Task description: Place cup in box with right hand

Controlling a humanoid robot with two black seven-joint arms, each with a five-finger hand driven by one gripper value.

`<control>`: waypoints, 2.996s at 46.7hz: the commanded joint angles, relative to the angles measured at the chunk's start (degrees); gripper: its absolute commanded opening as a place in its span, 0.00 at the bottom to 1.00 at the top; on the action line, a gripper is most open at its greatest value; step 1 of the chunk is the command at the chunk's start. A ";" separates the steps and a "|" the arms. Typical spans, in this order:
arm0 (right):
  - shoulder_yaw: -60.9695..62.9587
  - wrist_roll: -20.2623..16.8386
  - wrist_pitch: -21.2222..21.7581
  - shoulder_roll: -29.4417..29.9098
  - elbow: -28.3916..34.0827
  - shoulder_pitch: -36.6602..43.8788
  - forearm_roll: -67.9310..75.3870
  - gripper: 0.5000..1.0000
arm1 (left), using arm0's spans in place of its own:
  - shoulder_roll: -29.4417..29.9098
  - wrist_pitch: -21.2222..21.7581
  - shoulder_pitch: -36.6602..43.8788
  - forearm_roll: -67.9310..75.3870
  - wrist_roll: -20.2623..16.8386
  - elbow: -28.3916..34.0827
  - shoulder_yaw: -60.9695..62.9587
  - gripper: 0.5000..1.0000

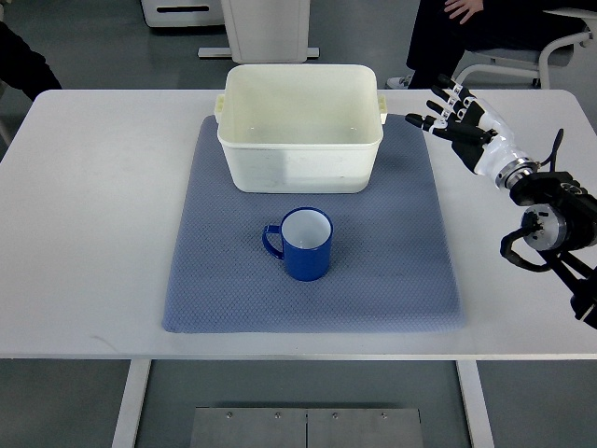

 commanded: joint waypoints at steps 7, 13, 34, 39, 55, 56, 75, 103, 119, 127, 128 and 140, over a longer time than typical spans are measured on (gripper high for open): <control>0.00 0.00 -0.03 0.00 0.00 0.17 0.02 1.00 | 0.00 -0.05 -0.60 0.00 0.00 0.00 0.01 1.00; 0.00 0.00 -0.03 0.18 0.00 0.17 -0.07 1.00 | 0.00 -0.05 -0.69 0.00 0.00 0.00 0.01 1.00; 0.18 0.18 0.06 0.26 0.08 0.35 0.02 1.00 | 0.00 -0.05 0.10 0.00 0.00 0.00 0.01 1.00; 0.18 0.35 0.06 0.26 0.08 1.14 0.02 1.00 | 0.00 -0.05 0.01 0.00 0.00 0.00 0.01 1.00; 0.36 0.44 0.06 0.18 0.00 1.14 0.02 1.00 | 0.00 -0.05 0.01 0.00 0.00 0.00 0.01 1.00; 0.36 0.44 0.06 0.26 0.00 1.14 -0.07 1.00 | 0.00 -0.05 0.01 0.00 0.00 0.00 0.01 1.00; 0.53 0.44 0.06 0.18 0.00 1.14 0.02 1.00 | 0.00 -0.05 0.01 0.00 0.00 0.00 0.01 1.00; 0.71 0.44 0.15 0.18 0.52 3.42 0.02 1.00 | 0.00 -0.05 0.01 0.00 0.00 0.00 0.01 1.00; 0.71 0.35 5.68 0.00 3.77 8.35 -0.42 1.00 | 0.00 -0.05 0.01 0.00 0.00 0.00 0.01 1.00; 0.53 0.35 11.22 0.18 7.72 8.70 -2.53 1.00 | 0.00 -0.05 0.01 0.00 0.00 0.00 0.01 1.00; 0.53 0.35 11.92 0.18 8.34 8.70 -3.23 1.00 | 0.00 -0.05 0.01 0.00 0.00 0.00 0.01 1.00; -2.89 0.35 17.72 3.34 10.98 8.26 -10.61 1.00 | 0.00 -0.05 0.01 0.00 0.00 0.00 0.01 1.00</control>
